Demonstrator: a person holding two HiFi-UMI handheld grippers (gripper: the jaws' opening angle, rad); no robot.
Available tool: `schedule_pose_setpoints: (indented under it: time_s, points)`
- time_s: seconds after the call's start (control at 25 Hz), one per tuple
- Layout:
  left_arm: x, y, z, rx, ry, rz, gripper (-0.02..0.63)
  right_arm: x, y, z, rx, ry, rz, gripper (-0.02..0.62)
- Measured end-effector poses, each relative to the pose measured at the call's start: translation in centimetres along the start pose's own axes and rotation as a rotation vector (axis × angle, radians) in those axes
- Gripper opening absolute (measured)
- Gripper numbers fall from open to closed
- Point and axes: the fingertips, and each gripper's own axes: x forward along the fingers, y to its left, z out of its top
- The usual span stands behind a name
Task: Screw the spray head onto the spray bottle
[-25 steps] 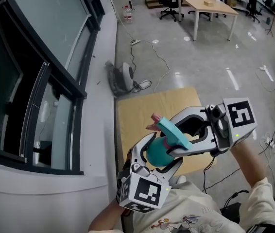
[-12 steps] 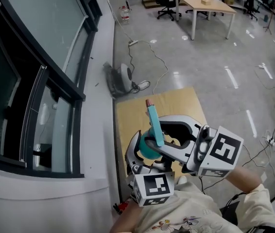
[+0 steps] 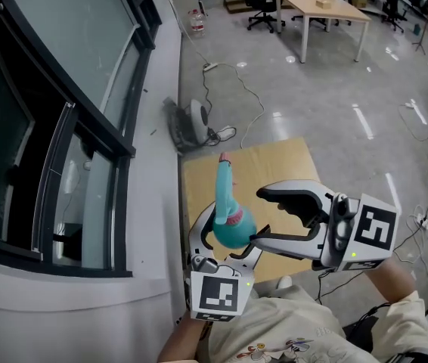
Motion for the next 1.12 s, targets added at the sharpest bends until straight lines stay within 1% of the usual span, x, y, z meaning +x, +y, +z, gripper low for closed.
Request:
schedule_pose_setpoints:
  time_s: [0.08, 0.16, 0.28, 0.36, 0.4, 0.48, 0.6, 0.68, 0.72, 0.76, 0.8, 0.88, 0.96, 1.12]
  points:
    - [-0.8, -0.4, -0.2, 0.045, -0.05, -0.111, 0.431, -0.7, -0.4, 0.3, 0.013, -0.011, 0.05, 0.261]
    - [-1.8, -1.8, -0.3, 0.109, -0.069, -0.244, 0.431, -1.4, -0.7, 1.0, 0.065, -0.022, 0.148, 0.282]
    - [-3.0, -5.4, 0.9, 0.165, -0.082, -0.44, 0.431, -3.1, -0.1, 2.9, 0.15, -0.03, 0.346, 0.296]
    - [-3.8, -6.9, 1.0, 0.179, -0.08, -0.535, 0.431, -3.3, 0.9, 3.2, 0.168, -0.029, 0.484, 0.298]
    - [-4.1, -7.3, 0.9, 0.187, -0.075, -0.566, 0.431, -3.1, 1.7, 3.0, 0.171, -0.02, 0.544, 0.297]
    - [-4.3, -8.0, 0.6, 0.208, -0.065, -0.597, 0.431, -2.4, 3.6, 2.4, 0.173, 0.02, 0.634, 0.296]
    - [-4.3, -8.9, 0.3, 0.217, -0.048, -0.621, 0.431, -2.1, 6.0, 1.3, 0.168, 0.074, 0.739, 0.293]
    - [-4.4, -9.2, 0.4, 0.224, -0.042, -0.638, 0.431, -2.3, 6.8, 1.0, 0.161, 0.098, 0.79, 0.28]
    - [-4.4, -9.3, 0.5, 0.232, -0.038, -0.645, 0.431, -2.4, 6.9, 1.0, 0.157, 0.11, 0.798, 0.251]
    - [-4.4, -9.3, 0.5, 0.241, -0.033, -0.651, 0.431, -2.4, 6.9, 1.0, 0.151, 0.122, 0.8, 0.169]
    - [-4.5, -9.4, 0.4, 0.248, -0.025, -0.658, 0.431, -2.5, 7.0, 1.0, 0.145, 0.137, 0.803, 0.137]
    - [-4.7, -9.7, 0.1, 0.247, 0.005, -0.677, 0.431, -2.6, 7.1, 0.8, 0.126, 0.173, 0.813, 0.135]
    - [-4.8, -9.9, -0.1, 0.222, 0.043, -0.696, 0.431, -2.6, 7.1, 0.6, 0.092, 0.209, 0.806, 0.132]
    - [-4.8, -10.1, -0.6, 0.191, 0.128, -0.725, 0.431, -2.8, 6.7, 0.2, -0.015, 0.296, 0.775, 0.13]
